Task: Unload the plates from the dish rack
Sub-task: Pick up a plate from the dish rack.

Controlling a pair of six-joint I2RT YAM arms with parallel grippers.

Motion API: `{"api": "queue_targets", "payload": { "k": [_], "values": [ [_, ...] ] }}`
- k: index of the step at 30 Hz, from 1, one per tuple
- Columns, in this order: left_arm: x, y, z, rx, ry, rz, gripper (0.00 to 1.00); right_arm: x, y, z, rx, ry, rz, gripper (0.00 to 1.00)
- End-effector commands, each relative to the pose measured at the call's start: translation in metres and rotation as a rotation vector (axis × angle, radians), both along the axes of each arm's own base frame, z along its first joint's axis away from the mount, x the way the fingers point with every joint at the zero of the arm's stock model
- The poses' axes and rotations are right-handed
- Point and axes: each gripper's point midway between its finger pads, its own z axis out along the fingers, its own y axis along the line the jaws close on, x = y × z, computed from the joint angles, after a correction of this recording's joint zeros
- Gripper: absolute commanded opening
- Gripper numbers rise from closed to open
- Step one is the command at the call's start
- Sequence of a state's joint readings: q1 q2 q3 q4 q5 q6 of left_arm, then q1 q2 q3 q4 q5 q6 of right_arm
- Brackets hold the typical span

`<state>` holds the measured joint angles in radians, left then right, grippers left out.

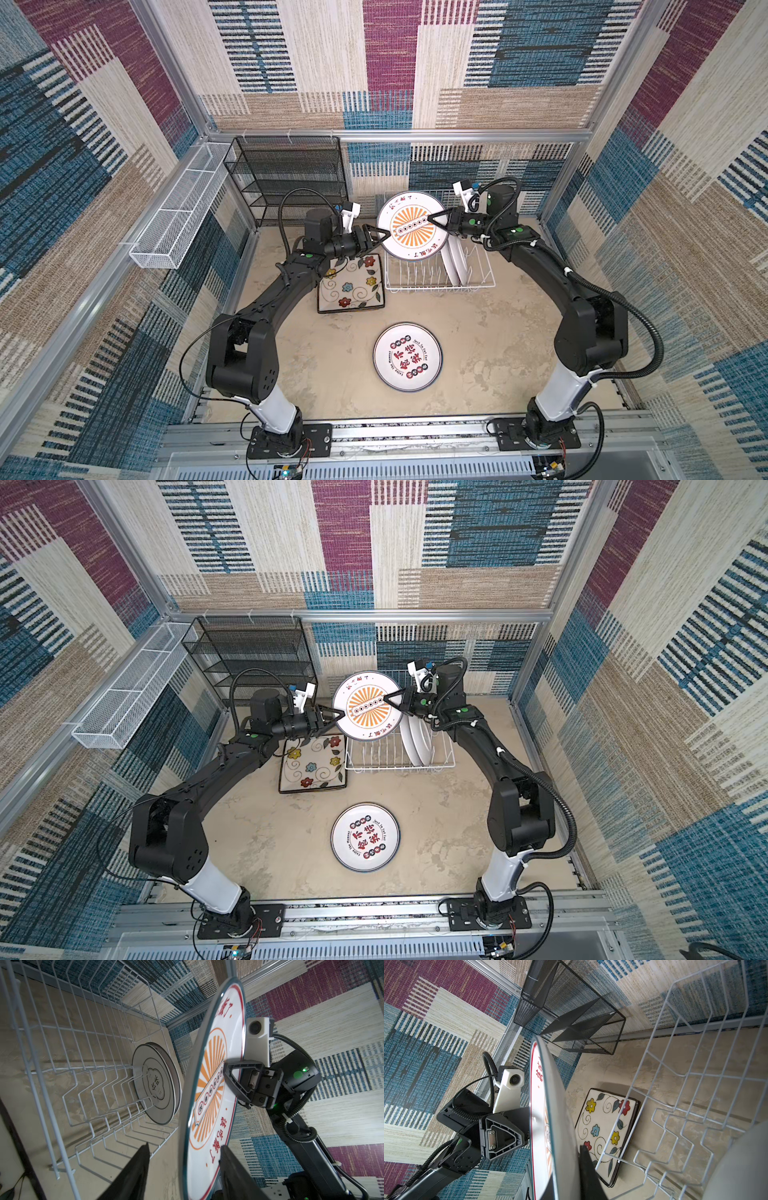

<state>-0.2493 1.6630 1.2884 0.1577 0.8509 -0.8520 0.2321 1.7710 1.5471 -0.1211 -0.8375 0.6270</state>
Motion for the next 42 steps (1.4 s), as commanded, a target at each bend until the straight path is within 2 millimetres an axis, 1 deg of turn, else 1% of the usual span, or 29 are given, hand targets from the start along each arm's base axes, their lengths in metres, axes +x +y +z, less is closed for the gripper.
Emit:
{"api": "queue_targets", "payload": {
  "k": [1, 3, 7, 12, 14, 17, 19, 23, 28, 36, 42],
  "values": [
    [0.002, -0.005, 0.016, -0.064, -0.036, -0.03, 0.48, -0.004, 0.007, 0.01, 0.028, -0.021, 0.042, 0.0],
    [0.004, -0.006, 0.015, -0.079, -0.027, -0.034, 0.42, -0.005, 0.01, 0.007, 0.028, -0.012, 0.051, 0.0],
    [0.007, -0.009, 0.016, -0.107, -0.024, -0.042, 0.36, -0.007, 0.013, 0.003, 0.03, -0.001, 0.064, 0.0],
    [0.006, -0.009, 0.017, -0.115, -0.021, -0.048, 0.21, -0.007, 0.013, 0.002, 0.032, 0.003, 0.07, 0.0],
    [0.004, -0.009, 0.016, -0.115, -0.018, -0.054, 0.17, -0.008, 0.014, 0.001, 0.035, 0.009, 0.078, 0.0],
    [0.003, -0.009, 0.015, -0.117, -0.012, -0.058, 0.08, -0.009, 0.016, -0.002, 0.042, 0.019, 0.09, 0.03],
    [0.002, -0.01, 0.016, -0.121, -0.011, -0.06, 0.0, -0.01, 0.017, -0.004, 0.047, 0.024, 0.099, 0.04],
    [0.001, -0.009, 0.015, -0.121, -0.006, -0.059, 0.0, -0.01, 0.018, -0.006, 0.049, 0.027, 0.106, 0.08],
    [-0.001, -0.008, 0.017, -0.124, -0.01, -0.053, 0.0, -0.01, 0.018, -0.006, 0.048, 0.026, 0.108, 0.15],
    [-0.003, -0.006, 0.025, -0.132, -0.018, -0.045, 0.0, -0.008, 0.017, -0.007, 0.044, 0.022, 0.1, 0.32],
    [-0.007, -0.005, 0.028, -0.133, -0.025, -0.04, 0.0, -0.004, 0.014, -0.003, 0.032, -0.005, 0.067, 0.45]
  ]
}}
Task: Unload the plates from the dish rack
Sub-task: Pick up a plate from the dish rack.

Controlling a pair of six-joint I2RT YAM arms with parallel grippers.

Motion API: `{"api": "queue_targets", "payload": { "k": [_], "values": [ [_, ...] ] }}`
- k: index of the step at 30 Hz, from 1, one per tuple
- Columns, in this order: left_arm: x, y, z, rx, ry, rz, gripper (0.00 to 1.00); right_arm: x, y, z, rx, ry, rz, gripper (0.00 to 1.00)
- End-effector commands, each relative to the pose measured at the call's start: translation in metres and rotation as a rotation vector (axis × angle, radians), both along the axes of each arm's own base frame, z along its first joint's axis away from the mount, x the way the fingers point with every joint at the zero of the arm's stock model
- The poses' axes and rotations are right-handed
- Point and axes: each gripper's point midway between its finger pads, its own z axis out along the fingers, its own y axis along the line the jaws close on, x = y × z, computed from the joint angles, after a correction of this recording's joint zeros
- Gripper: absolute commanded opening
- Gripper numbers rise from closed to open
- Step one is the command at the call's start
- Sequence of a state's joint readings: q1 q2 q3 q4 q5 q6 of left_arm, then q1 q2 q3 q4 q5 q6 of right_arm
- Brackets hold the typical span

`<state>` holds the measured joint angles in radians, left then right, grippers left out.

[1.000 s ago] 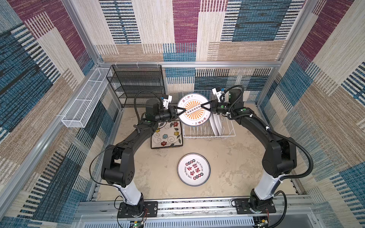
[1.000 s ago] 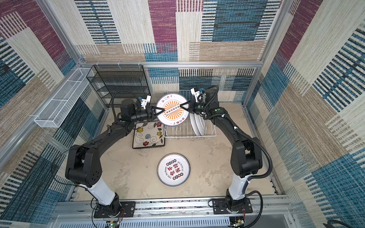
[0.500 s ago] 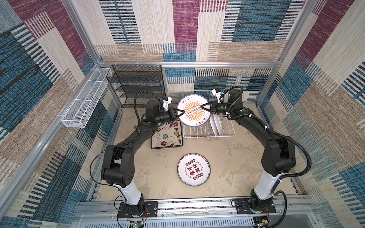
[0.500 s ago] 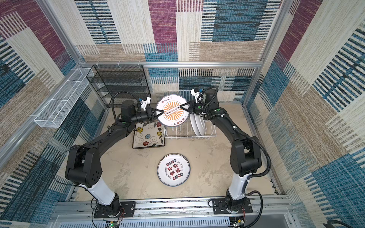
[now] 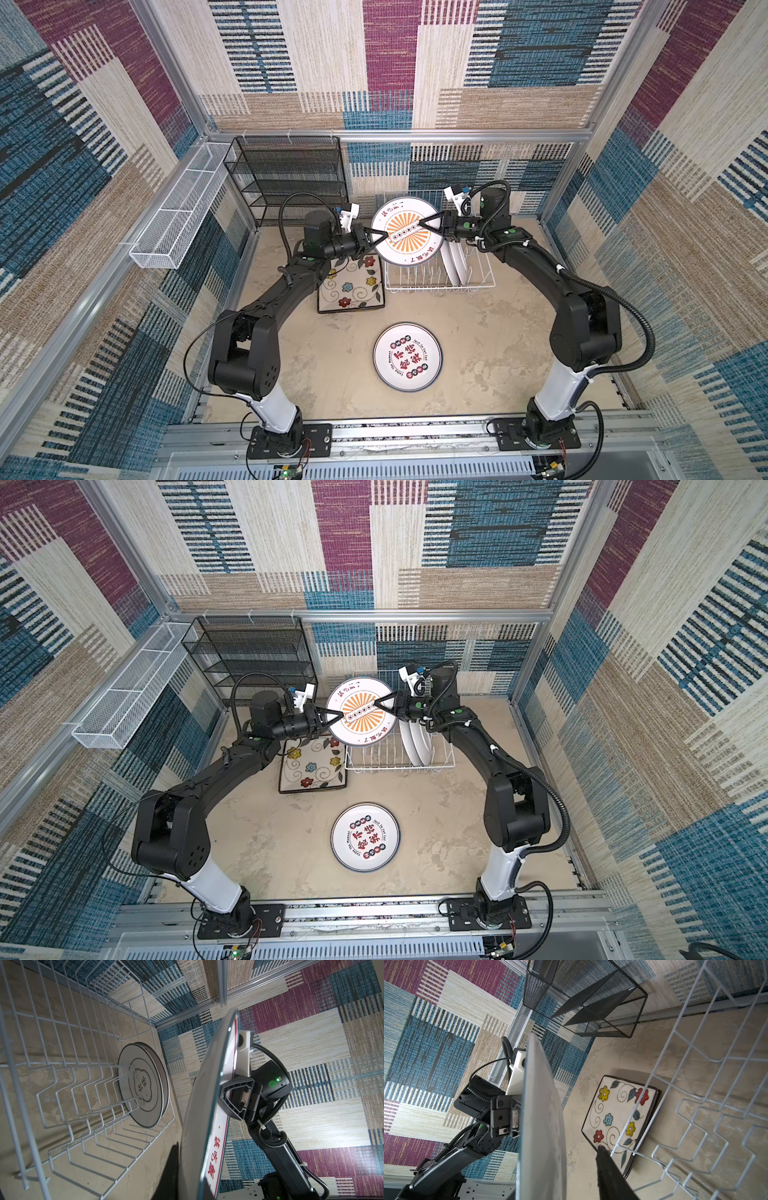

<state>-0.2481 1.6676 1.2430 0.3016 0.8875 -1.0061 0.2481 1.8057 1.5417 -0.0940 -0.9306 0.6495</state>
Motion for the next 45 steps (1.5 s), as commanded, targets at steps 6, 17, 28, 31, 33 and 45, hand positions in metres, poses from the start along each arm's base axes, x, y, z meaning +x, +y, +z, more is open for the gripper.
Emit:
{"api": "queue_targets", "payload": {
  "k": [6, 17, 28, 31, 33, 45],
  "values": [
    [-0.005, -0.001, 0.025, -0.046, -0.081, -0.03, 0.0, 0.006, -0.006, 0.009, -0.014, -0.058, -0.064, 0.52],
    [-0.004, 0.003, 0.031, -0.091, -0.083, -0.024, 0.0, 0.013, -0.017, 0.009, -0.06, -0.09, -0.148, 0.7],
    [-0.018, 0.014, 0.023, 0.015, -0.07, -0.006, 0.0, 0.008, -0.052, 0.038, -0.235, -0.369, -0.321, 1.0],
    [-0.025, 0.018, 0.02, 0.062, -0.062, -0.003, 0.0, -0.003, -0.061, 0.049, -0.289, -0.482, -0.338, 1.0],
    [-0.03, 0.02, 0.018, 0.086, -0.055, -0.001, 0.0, -0.012, -0.064, 0.055, -0.318, -0.56, -0.333, 1.0],
    [-0.074, 0.036, -0.011, 0.206, 0.056, 0.002, 0.0, -0.083, -0.061, 0.046, -0.492, -0.929, -0.114, 1.0]
  ]
}}
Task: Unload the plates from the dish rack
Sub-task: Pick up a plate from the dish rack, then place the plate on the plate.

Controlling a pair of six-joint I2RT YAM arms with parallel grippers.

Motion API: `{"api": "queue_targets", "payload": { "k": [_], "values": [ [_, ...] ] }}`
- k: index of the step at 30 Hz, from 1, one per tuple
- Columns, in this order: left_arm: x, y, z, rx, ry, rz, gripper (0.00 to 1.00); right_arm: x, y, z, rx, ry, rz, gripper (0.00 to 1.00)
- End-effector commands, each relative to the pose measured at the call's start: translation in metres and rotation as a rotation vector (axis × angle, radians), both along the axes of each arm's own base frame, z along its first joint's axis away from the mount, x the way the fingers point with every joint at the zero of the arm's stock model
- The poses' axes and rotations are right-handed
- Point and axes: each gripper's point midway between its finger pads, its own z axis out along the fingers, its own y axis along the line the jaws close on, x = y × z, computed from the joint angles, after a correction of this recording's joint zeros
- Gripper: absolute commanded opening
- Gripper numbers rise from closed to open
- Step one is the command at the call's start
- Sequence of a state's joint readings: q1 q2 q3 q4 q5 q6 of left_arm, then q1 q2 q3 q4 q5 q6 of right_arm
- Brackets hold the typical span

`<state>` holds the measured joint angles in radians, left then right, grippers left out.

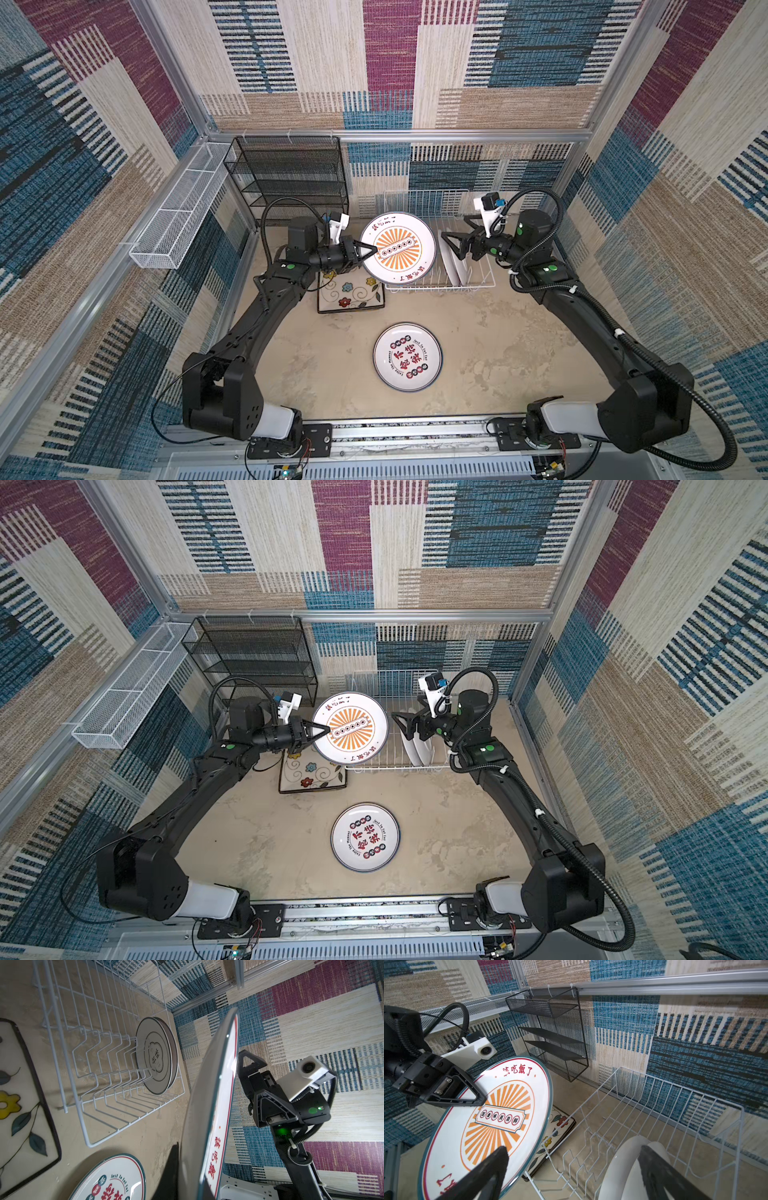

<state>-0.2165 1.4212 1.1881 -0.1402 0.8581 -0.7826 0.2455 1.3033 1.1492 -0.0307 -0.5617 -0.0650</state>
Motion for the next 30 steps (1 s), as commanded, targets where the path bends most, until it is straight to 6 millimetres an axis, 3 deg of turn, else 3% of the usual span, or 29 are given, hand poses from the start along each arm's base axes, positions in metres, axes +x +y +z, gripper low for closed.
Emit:
{"api": "queue_targets", "payload": {
  "k": [1, 13, 21, 30],
  "values": [
    [-0.017, 0.005, -0.017, 0.049, 0.032, -0.009, 0.0, -0.02, 0.005, -0.006, -0.133, -0.132, 0.088, 1.0],
    [-0.081, 0.019, -0.081, 0.105, 0.216, -0.016, 0.0, -0.064, 0.004, -0.038, -0.291, -0.229, 0.165, 1.0],
    [-0.125, 0.027, -0.124, 0.165, 0.317, -0.029, 0.0, -0.073, 0.009, -0.052, -0.347, -0.24, 0.193, 1.0],
    [-0.147, 0.019, -0.167, 0.244, 0.388, -0.063, 0.0, -0.077, 0.014, -0.062, -0.368, -0.234, 0.206, 1.0]
  ]
}}
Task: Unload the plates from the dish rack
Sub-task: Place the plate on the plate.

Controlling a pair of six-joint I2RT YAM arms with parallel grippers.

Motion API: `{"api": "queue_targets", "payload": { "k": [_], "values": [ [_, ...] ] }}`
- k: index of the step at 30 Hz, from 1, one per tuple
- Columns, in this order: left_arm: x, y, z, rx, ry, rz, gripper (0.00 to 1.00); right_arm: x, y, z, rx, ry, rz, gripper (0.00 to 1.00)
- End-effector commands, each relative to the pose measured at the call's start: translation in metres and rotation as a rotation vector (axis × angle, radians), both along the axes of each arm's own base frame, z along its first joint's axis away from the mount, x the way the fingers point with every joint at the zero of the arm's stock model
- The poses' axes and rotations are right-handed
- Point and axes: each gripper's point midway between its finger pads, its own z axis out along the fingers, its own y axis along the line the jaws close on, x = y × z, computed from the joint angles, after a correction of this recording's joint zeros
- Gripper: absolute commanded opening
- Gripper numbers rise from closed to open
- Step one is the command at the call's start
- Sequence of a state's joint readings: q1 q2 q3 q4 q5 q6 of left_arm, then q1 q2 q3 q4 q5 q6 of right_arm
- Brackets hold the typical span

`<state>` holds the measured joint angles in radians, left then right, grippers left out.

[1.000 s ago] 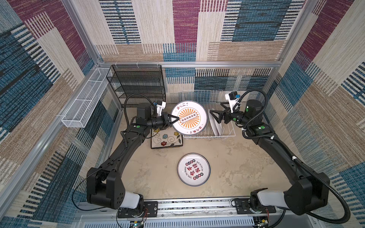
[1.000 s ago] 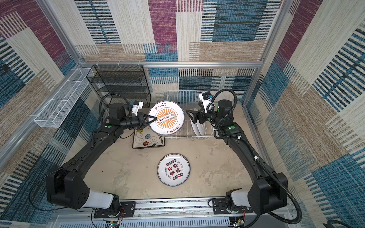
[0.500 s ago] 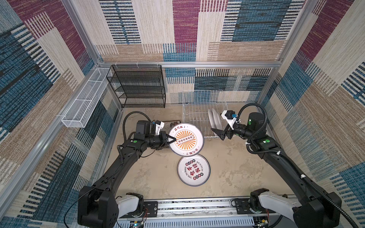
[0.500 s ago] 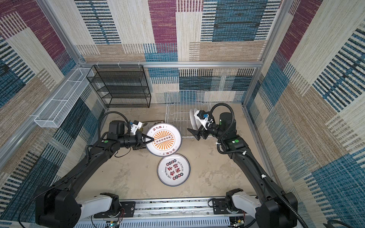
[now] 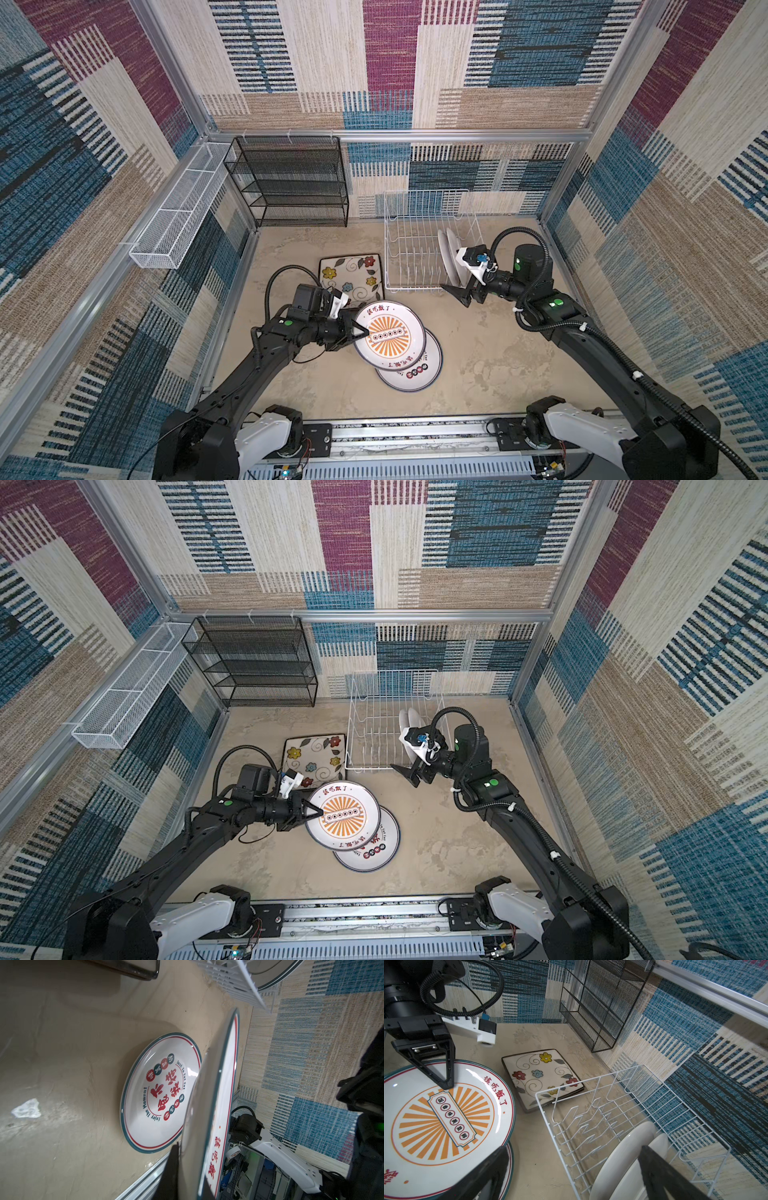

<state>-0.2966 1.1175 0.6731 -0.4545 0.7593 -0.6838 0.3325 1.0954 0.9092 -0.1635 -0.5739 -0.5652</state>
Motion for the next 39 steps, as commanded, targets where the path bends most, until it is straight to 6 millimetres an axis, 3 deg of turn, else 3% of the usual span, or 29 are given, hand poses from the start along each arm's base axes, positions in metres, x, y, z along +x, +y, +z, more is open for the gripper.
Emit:
{"api": "queue_targets", "payload": {
  "k": [1, 10, 28, 39],
  "values": [
    [-0.001, -0.007, -0.01, 0.011, -0.02, -0.025, 0.0, -0.001, 0.001, -0.001, -0.01, -0.017, 0.002, 1.0],
    [0.002, -0.027, -0.039, -0.022, 0.001, -0.041, 0.0, -0.001, 0.001, -0.006, -0.02, -0.017, -0.002, 1.0],
    [0.0, -0.036, -0.075, 0.004, 0.069, -0.079, 0.0, 0.002, 0.0, -0.014, -0.029, -0.03, -0.017, 1.0],
    [-0.001, -0.029, -0.074, 0.091, 0.064, -0.084, 0.37, 0.003, -0.001, -0.017, -0.032, -0.03, -0.022, 1.0]
  ]
}}
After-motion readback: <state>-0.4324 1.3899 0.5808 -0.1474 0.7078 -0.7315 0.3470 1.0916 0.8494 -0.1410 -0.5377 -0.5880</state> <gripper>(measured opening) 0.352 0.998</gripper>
